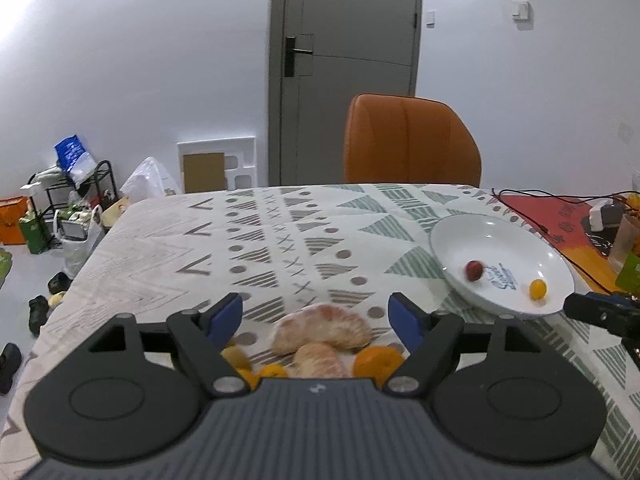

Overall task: Organize fruits
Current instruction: 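Move both open tools from the plate back toward the fruit pile, then grasp a large orange with the right tool while the left tool grasps another orange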

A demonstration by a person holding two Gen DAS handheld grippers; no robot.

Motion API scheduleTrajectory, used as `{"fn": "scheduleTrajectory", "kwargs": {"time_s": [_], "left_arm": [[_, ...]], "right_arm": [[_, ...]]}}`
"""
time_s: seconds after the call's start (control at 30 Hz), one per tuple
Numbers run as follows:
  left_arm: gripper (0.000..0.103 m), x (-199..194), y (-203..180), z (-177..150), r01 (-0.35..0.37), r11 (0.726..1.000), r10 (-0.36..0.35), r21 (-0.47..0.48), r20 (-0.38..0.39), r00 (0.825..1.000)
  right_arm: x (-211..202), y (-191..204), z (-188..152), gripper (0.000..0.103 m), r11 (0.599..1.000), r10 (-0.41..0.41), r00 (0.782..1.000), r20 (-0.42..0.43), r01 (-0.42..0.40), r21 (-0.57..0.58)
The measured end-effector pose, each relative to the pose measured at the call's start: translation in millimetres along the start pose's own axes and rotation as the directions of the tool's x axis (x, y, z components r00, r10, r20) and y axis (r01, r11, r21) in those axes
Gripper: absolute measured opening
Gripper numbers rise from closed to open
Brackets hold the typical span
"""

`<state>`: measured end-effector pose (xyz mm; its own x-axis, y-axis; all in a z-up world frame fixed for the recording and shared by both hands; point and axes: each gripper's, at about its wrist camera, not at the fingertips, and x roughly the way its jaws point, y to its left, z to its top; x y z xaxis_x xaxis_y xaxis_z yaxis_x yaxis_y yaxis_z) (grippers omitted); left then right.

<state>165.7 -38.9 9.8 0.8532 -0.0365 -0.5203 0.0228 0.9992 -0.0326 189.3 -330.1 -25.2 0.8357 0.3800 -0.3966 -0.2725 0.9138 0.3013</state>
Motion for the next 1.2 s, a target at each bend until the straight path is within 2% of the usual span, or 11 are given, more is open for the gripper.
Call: {"fn": "scheduleTrajectory", "kwargs": {"time_s": [0.73,1.2], "left_arm": [[0.078,-16.7,54.9,-32.2,-0.028,0.997,0.026,-0.077,-0.023,0.999],[0.071,-1.3,62.7,-41.0,0.006,0.995,-0.011,-0.103,-0.055,0.998]], "right_arm": [[14.1,56.5,-13.9,0.070,0.994,0.071,0.995,-0.065,-0.076,-0.074],[37.9,84.3,-23.8,0.070,0.986,0.128,0.984,-0.124,-0.140,-0.090]]}}
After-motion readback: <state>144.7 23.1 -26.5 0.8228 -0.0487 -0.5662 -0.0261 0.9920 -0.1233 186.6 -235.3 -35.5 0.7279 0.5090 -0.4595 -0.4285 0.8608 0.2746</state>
